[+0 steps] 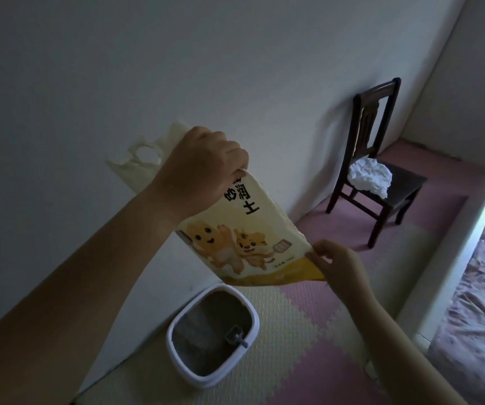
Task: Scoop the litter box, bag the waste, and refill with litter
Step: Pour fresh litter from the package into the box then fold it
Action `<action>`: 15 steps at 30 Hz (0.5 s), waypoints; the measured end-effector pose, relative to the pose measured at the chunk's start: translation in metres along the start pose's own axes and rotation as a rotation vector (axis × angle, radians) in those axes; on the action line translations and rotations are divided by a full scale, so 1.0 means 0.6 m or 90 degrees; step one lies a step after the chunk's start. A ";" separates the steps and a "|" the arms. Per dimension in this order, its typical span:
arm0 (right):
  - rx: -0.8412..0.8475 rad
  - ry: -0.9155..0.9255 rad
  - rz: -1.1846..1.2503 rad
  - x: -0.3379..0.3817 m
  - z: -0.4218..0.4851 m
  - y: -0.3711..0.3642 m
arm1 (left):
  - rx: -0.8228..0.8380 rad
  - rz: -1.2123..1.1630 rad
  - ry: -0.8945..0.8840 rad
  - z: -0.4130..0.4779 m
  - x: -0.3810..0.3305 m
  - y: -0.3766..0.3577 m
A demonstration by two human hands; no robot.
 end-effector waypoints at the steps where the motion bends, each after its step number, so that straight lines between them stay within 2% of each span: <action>1: -0.010 0.000 -0.010 -0.001 0.005 0.001 | 0.002 0.004 0.013 0.004 -0.001 -0.002; 11: -0.081 -0.007 0.038 -0.017 0.029 0.028 | 0.008 0.062 0.261 -0.023 -0.003 -0.073; 15: -0.080 0.007 0.034 -0.044 0.022 0.005 | 0.021 0.037 0.317 -0.041 -0.032 -0.136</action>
Point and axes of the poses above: each hand's wrist, its own z-axis towards the middle knuckle, its own y-axis out of the back of the hand, x = y × z, the point moved 4 cm from there along z, towards the middle knuckle, and after that the axes turned 9 degrees about -z, right-handed, at the moved point
